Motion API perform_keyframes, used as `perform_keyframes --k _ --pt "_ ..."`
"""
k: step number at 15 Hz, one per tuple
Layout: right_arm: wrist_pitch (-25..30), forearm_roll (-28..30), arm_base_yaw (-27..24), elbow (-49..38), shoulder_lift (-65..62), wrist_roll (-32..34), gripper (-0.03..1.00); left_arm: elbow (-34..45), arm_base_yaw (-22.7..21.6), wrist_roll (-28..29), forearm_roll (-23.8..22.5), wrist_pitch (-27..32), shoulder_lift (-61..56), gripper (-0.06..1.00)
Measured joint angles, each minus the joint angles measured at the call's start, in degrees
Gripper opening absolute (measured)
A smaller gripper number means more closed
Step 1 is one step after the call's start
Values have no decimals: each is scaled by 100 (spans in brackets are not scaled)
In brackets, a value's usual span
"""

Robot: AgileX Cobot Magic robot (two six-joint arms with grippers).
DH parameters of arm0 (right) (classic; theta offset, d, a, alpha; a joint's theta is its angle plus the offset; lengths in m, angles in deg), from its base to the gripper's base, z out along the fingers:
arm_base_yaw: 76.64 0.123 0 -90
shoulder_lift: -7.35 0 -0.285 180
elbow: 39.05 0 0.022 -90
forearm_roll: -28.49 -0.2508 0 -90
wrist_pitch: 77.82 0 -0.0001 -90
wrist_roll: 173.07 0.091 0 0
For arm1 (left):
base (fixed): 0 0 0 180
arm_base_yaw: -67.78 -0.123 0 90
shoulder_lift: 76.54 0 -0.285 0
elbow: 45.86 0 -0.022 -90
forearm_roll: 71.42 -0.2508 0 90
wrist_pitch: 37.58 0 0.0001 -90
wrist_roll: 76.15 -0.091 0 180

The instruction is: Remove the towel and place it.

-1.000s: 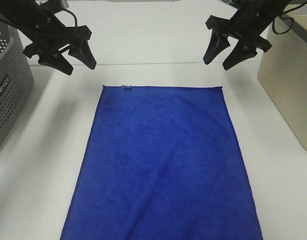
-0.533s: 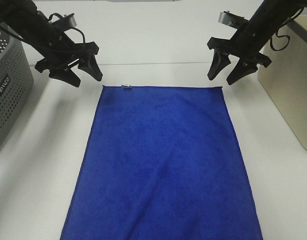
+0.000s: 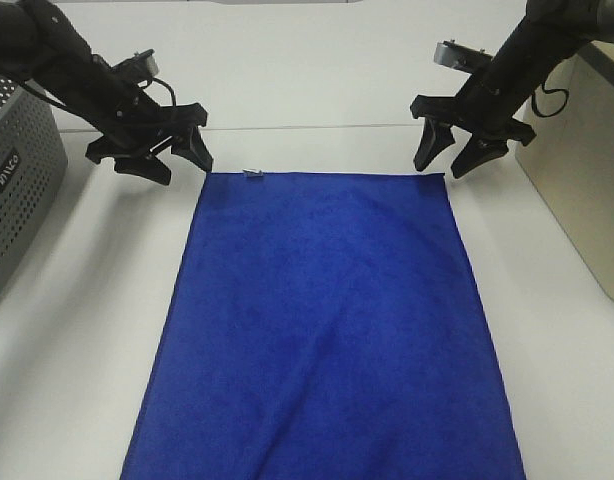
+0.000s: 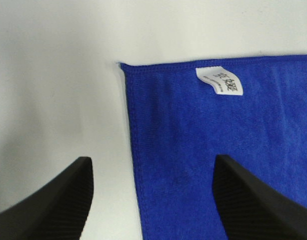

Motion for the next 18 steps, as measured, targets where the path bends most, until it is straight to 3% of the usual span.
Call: perform_keyframes --k 9,18 --pt "-613 304 0 6 367 -63 61 -447 11 -69 218 -29 556 63" --pt "-762 430 0 6 395 -63 60 -544 40 -149 516 -97 693 63"
